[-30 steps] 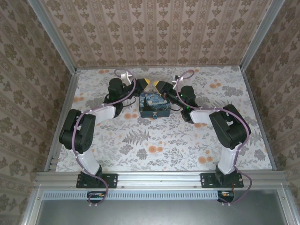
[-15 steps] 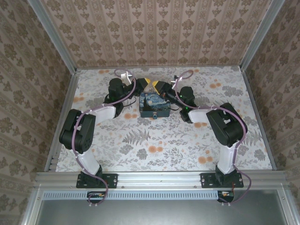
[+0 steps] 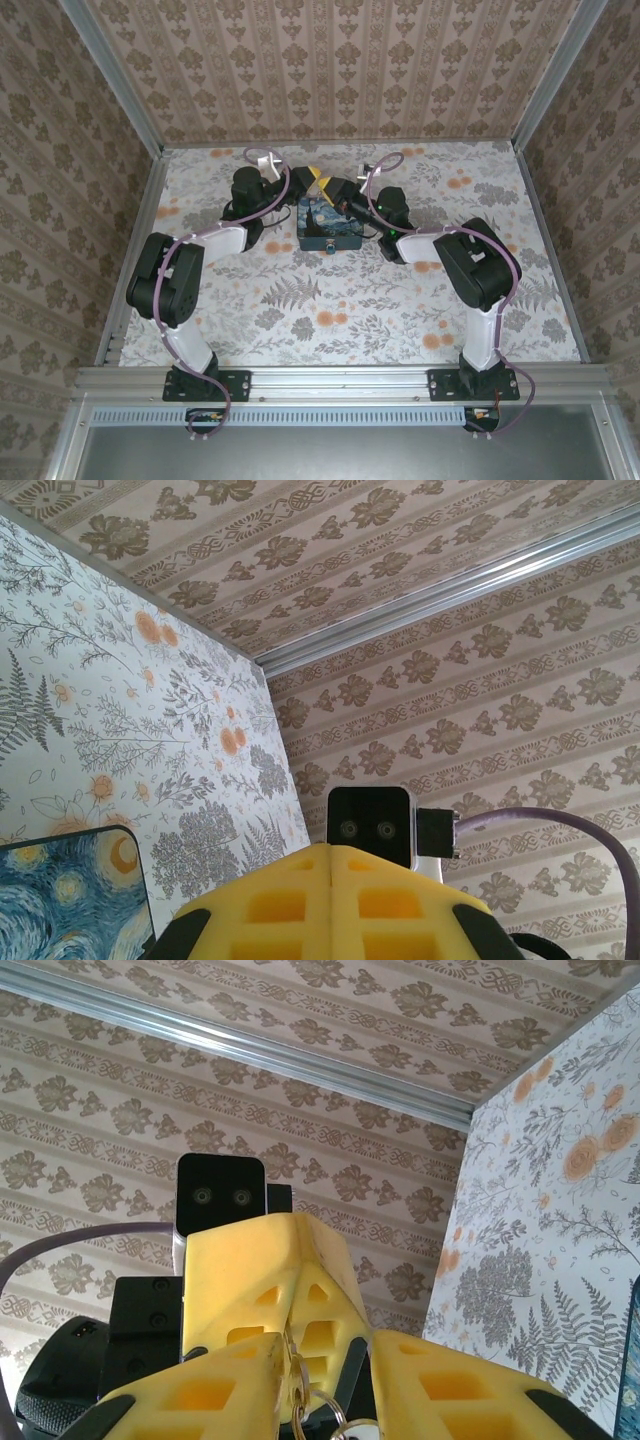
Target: Unlock the padlock with the key
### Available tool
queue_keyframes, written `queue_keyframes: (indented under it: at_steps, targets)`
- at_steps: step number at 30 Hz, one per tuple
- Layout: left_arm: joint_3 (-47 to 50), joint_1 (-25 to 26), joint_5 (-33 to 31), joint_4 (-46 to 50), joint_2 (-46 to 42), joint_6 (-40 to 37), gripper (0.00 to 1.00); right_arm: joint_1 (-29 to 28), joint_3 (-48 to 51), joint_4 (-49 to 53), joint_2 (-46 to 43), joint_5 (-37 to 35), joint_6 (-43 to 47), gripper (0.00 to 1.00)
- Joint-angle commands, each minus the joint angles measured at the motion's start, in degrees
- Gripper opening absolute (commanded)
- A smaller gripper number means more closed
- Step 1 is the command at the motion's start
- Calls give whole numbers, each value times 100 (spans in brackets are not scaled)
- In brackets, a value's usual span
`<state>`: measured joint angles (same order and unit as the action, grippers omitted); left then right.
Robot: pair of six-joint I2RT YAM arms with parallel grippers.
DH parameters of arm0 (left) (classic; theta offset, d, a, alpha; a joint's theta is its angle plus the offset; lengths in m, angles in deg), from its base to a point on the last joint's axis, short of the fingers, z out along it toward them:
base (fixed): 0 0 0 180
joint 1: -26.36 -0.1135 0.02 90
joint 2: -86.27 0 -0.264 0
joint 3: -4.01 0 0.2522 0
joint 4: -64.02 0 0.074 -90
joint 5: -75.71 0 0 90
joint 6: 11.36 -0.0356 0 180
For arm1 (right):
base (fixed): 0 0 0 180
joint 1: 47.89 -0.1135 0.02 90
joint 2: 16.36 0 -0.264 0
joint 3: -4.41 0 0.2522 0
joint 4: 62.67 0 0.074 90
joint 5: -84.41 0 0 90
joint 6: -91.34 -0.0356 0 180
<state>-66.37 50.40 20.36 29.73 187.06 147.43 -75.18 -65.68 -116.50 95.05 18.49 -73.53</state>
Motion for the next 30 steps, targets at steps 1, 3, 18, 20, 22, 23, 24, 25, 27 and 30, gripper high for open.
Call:
queue_keyframes:
  at_steps: [1, 3, 18, 20, 22, 23, 24, 25, 27, 30]
  targets:
    - [15, 51, -16, -191, 37, -41, 0, -36, -156, -337, 73, 82, -19, 29]
    - [14, 49, -25, -188, 38, -42, 0, -39, -150, -358, 80, 71, -28, 27]
    - [38, 30, -53, -161, 38, -77, 0, 2, -5, -534, 78, 46, -119, 0]
    - [48, 31, -55, -157, 43, -77, 0, 13, 17, -575, 79, 28, -149, 0]
    - [50, 34, -54, -161, 36, -75, 0, 15, 25, -601, 78, 23, -183, 0]
    - [49, 34, -47, -162, 37, -74, 0, 30, 25, -629, 76, 27, -192, 0]
    - [49, 31, -46, -161, 30, -84, 0, 30, 18, -633, 79, 35, -203, 0]
    - [46, 30, -44, -158, 28, -93, 0, 35, 11, -644, 71, 56, -212, 0]
    - [49, 33, -37, -159, 19, -88, 1, 39, -1, -645, 61, 71, -212, 0]
    - [77, 14, -48, -122, -54, -112, 22, 78, 42, -636, 37, 101, -196, 0]
